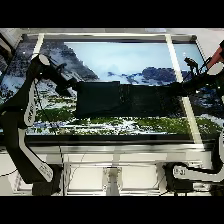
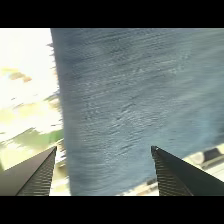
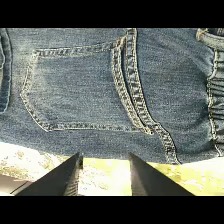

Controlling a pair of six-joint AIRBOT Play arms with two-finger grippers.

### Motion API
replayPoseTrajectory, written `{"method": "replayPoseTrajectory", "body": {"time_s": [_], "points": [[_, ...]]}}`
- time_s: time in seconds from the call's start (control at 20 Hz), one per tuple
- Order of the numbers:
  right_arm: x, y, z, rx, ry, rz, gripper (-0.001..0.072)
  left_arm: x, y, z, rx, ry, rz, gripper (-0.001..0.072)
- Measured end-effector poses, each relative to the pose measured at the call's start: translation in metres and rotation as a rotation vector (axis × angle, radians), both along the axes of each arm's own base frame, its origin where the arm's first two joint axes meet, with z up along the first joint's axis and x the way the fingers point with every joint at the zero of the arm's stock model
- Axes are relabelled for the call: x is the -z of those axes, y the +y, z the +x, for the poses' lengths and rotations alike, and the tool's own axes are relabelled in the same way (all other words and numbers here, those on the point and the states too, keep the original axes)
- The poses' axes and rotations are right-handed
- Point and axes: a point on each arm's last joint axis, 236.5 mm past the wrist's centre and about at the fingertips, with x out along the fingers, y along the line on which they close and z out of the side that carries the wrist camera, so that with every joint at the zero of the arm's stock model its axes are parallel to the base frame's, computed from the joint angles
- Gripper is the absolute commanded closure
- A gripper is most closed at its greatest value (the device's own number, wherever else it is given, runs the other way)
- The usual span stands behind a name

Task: Fold the clothes and pants, and hang the long-sleeved shirts on hangers.

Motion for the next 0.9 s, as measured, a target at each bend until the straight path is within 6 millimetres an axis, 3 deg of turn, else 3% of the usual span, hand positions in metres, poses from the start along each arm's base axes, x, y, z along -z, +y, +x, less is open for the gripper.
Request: {"method": "replayPoseTrajectory", "body": {"time_s": [0.25, 0.65, 0.7, 0.8, 0.9], "points": [[-0.002, 0.003, -0.001, -0.001, -0.002, 0.012, 0.0381, 0.029, 0.002, -0.010, -0.043, 0.043, 0.007, 0.0021], [-0.003, 0.004, 0.000, -0.001, -0.005, 0.017, 0.0381, 0.041, -0.025, 0.003, -0.071, -0.010, -0.041, 0.0040], [-0.003, 0.004, 0.000, 0.000, -0.006, 0.017, 0.0381, 0.042, -0.030, 0.002, -0.070, -0.004, -0.054, 0.0092], [-0.003, 0.004, 0.000, 0.001, -0.007, 0.017, 0.0381, 0.048, -0.043, -0.001, -0.062, 0.015, -0.079, 0.0315], [-0.003, 0.004, 0.001, 0.001, -0.009, 0.016, 0.0382, 0.057, -0.053, -0.003, -0.050, 0.029, -0.082, 0.0678]]}}
